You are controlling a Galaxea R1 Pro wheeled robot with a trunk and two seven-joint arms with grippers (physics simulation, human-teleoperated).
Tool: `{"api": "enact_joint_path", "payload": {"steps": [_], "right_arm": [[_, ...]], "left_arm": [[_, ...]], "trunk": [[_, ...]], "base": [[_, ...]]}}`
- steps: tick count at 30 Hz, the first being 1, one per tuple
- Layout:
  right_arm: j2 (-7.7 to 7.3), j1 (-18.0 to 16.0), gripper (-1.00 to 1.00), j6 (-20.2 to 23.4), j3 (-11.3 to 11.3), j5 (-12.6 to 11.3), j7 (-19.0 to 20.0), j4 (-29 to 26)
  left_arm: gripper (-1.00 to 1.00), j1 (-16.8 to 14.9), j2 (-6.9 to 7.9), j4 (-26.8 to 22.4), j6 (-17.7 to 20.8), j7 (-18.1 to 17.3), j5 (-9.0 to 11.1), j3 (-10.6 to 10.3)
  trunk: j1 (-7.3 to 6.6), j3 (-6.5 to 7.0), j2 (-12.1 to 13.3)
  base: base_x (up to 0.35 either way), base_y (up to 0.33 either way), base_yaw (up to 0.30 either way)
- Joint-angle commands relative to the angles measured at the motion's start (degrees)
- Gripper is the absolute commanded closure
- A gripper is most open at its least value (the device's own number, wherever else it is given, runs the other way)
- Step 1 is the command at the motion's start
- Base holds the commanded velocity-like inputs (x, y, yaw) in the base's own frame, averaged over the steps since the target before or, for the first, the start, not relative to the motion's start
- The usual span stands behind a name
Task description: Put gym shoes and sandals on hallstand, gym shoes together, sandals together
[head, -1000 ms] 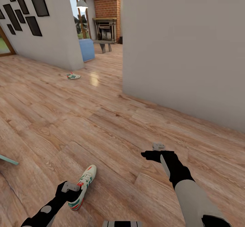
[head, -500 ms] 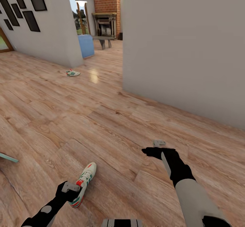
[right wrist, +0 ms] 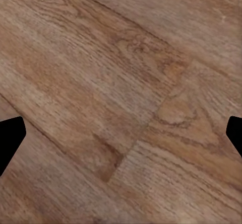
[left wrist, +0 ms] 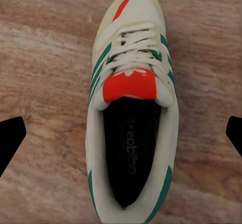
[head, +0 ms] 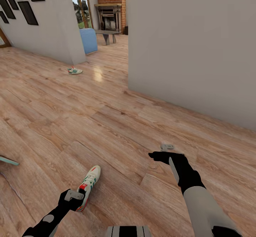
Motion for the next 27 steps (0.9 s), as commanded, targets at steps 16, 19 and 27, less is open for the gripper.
{"api": "enact_joint_path", "payload": {"steps": [16,19,27], "right_arm": [[0.08,-0.03,-1.0,0.24,-0.3,0.6,0.5,-0.11],[0.08,-0.03,-1.0,0.24,-0.29,0.6,0.5,-0.11],[0.08,-0.03,-1.0,0.24,-0.25,0.6,0.5,-0.11]], "left_arm": [[-1.0,-0.03,-0.02,-0.02,-0.15,-0.42,-0.25,0.49],[-1.0,-0.03,-0.02,-0.03,-0.16,-0.42,-0.25,0.49],[-1.0,-0.03,0.0,-0.04,-0.15,-0.42,-0.25,0.51]], "trunk": [[0.4,-4.54,-0.23],[0.48,-5.48,-0.27],[0.63,-7.56,-0.35]], "base": [[0.0,0.0,0.0],[0.0,0.0,0.0],[0.0,0.0,0.0]]}}
